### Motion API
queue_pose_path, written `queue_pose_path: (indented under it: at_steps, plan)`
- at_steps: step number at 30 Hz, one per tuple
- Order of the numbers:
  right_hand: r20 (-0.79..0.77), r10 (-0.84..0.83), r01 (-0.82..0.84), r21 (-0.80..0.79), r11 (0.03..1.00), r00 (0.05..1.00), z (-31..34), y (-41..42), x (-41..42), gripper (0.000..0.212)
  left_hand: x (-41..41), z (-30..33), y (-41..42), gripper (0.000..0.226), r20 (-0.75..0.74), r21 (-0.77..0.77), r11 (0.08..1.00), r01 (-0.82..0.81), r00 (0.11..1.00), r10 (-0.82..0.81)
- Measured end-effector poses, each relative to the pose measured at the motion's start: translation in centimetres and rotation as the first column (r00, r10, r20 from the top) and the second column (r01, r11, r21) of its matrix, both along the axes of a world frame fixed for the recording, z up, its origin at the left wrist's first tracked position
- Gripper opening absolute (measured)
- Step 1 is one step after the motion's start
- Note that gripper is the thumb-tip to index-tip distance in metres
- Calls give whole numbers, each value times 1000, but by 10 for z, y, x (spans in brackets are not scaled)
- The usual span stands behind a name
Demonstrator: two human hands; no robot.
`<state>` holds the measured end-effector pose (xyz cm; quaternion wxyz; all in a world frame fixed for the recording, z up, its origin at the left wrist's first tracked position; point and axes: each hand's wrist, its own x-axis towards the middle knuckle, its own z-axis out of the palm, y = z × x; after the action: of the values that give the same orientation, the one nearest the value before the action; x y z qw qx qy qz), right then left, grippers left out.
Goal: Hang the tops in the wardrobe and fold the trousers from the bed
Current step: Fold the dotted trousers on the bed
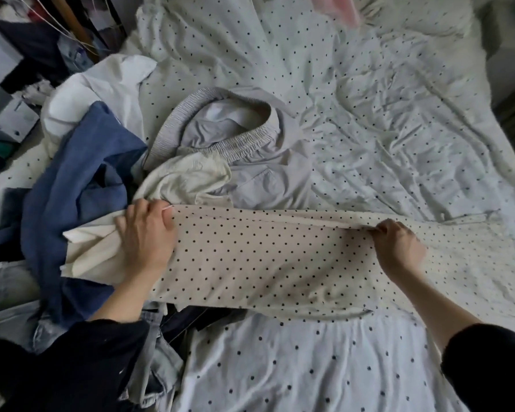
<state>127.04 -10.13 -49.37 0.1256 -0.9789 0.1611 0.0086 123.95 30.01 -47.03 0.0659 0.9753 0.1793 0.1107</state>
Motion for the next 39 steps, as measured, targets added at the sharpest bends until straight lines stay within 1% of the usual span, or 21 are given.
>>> queue_pose_path:
  at_steps: [2, 3, 6, 8, 11, 13, 15, 17, 19, 21, 25, 27, 29, 30, 33, 34, 36, 39]
  plan:
    - [-34, 17, -16, 13, 1000, 999, -6, 0, 5, 18, 0, 1, -11, 14, 5, 24, 999, -24, 1000, 24]
    - [-57, 21, -20, 20, 1000, 998, -10, -1, 5, 20, 0, 2, -19, 18, 17, 37, 999, -21, 1000, 21]
    - [-95, 57, -57, 10, 998, 994, -20, -6, -2, 26, -3, 5, -45, 32, 49, 86, 996, 23, 998, -27]
    - [-98, 66, -65, 14, 998, 993, -24, -11, -7, 28, -8, 5, -63, 35, 52, 104, 993, 58, 997, -64]
    - [-78, 68, -66, 23, 998, 995, -25, -25, -20, 28, -14, -2, -96, 37, 26, 109, 983, 147, 988, -150]
    - [-84, 109, -109, 5, 994, 990, -25, -36, -35, 30, -19, -9, -124, 34, 31, 78, 967, 242, 969, -245]
    - [-116, 139, -144, -34, 989, 983, -26, -53, -53, 35, -29, -15, -163, 28, 40, -4, 906, 423, 905, -423]
    - [-120, 118, -126, -53, 991, 986, -28, -73, -71, 41, -40, -20, -205, 31, 35, -98, 791, 604, 797, -603]
    - [-132, 56, -68, -82, 994, 990, -30, -104, -93, 43, -48, -25, -251, 34, -27, -115, 678, 726, 680, -733]
    - [-132, 43, -57, -105, 993, 990, -33, -124, -110, 41, -46, -28, -278, 36, -110, -114, 648, 753, 638, -762]
    - [-149, 12, -29, -117, 993, 989, -31, -172, -144, 46, -41, -33, -334, 43, -209, -150, 611, 777, 580, -788]
    - [-179, -7, -16, -128, 992, 984, -28, -198, -157, 52, -42, -35, -358, 46, -267, -129, 586, 800, 541, -798]
    - [-174, -40, 21, -107, 994, 984, -23, -217, -161, 59, -41, -38, -370, 46, -329, -90, 573, 815, 518, -789]
    - [-153, -65, 52, -90, 995, 986, -20, -232, -165, 59, -40, -40, -380, 48, -339, -63, 561, 825, 511, -790]
    - [-111, -95, 87, -75, 993, 989, -15, -260, -168, 49, -38, -38, -398, 50, -326, -37, 549, 835, 510, -796]
    - [-109, -89, 80, -87, 993, 990, -15, -271, -167, 46, -38, -36, -406, 47, -283, -26, 545, 838, 516, -808]
    - [-149, -74, 53, -138, 989, 986, -15, -289, -161, 42, -35, -34, -412, 39, -145, -18, 564, 825, 556, -818]
    - [-183, -85, 39, -239, 970, 980, -17, -316, -133, 36, -17, -33, -424, 30, -77, -11, 633, 774, 630, -773]
